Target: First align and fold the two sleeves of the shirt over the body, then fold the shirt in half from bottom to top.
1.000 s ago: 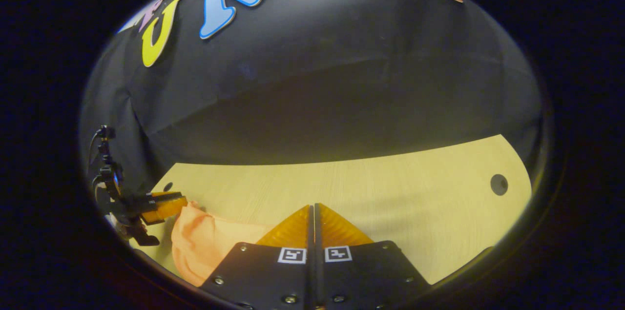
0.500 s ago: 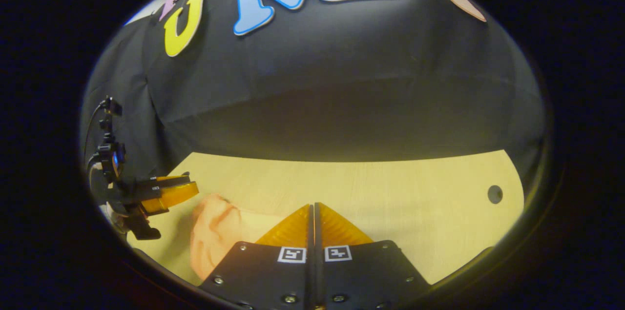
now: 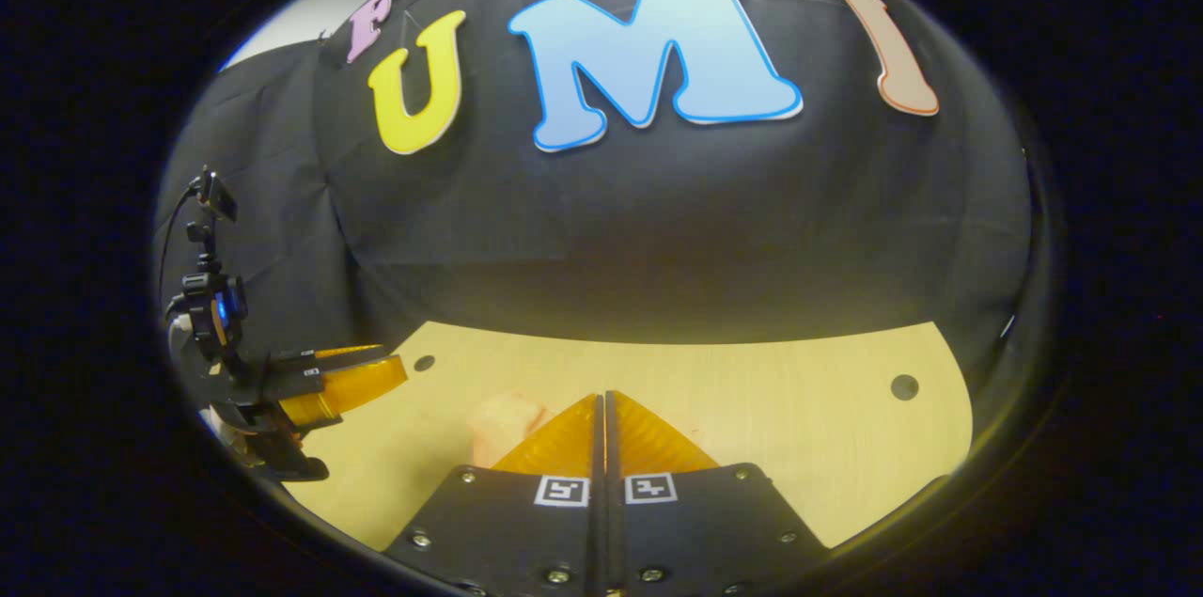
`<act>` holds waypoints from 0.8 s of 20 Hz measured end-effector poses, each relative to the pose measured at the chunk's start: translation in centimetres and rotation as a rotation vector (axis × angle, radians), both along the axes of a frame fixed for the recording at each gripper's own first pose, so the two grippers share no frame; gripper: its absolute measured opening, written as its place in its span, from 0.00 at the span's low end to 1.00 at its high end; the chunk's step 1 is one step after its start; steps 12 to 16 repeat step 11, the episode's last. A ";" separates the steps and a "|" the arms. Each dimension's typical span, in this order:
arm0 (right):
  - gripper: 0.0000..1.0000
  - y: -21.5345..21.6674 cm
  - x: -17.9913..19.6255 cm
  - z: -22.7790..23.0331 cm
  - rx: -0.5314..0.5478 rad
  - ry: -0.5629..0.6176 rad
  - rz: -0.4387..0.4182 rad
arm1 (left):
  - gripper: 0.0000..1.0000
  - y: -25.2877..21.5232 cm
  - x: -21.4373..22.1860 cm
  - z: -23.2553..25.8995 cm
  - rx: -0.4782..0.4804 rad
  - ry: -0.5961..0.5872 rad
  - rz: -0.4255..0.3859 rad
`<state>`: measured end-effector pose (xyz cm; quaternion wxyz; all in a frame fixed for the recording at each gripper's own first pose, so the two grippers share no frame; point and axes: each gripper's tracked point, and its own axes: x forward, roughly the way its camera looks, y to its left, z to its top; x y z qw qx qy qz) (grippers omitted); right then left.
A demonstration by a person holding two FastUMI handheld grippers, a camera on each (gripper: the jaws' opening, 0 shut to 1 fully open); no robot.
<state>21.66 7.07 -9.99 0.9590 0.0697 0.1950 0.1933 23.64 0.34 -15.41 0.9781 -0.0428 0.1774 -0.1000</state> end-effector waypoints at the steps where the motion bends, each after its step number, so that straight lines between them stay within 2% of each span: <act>1: 0.00 0.0 -1.5 0.9 -0.003 -0.009 0.001 | 0.61 -0.3 -1.5 1.0 -0.007 -0.008 0.000; 3: 0.00 0.3 -4.5 2.3 -0.001 -0.023 0.004 | 0.61 -0.5 -4.7 2.9 -0.018 -0.024 0.007; 4: 0.00 0.5 -5.7 2.8 0.003 -0.028 0.004 | 0.56 -0.5 -6.3 3.7 -0.018 -0.036 0.013; 5: 0.00 0.7 -7.2 3.3 0.011 -0.034 0.003 | 0.56 -0.6 -7.9 4.5 -0.015 -0.047 0.017; 6: 0.00 0.9 -8.8 3.5 0.017 -0.038 0.002 | 0.61 -0.6 -9.5 5.1 -0.010 -0.056 0.019; 7: 0.00 0.9 -10.3 3.6 0.017 -0.037 0.002 | 0.61 -0.8 -11.0 5.5 -0.006 -0.062 0.022; 8: 0.00 0.9 -11.6 3.5 0.020 -0.036 0.001 | 0.56 -1.0 -12.5 6.2 -0.009 -0.070 0.023; 11: 0.00 1.0 -15.6 3.3 0.031 -0.032 -0.007 | 0.61 -1.3 -16.8 6.8 -0.013 -0.085 0.037; 16: 0.00 1.0 -15.6 3.3 0.031 -0.032 -0.007 | 0.61 -1.3 -16.8 6.8 -0.013 -0.085 0.037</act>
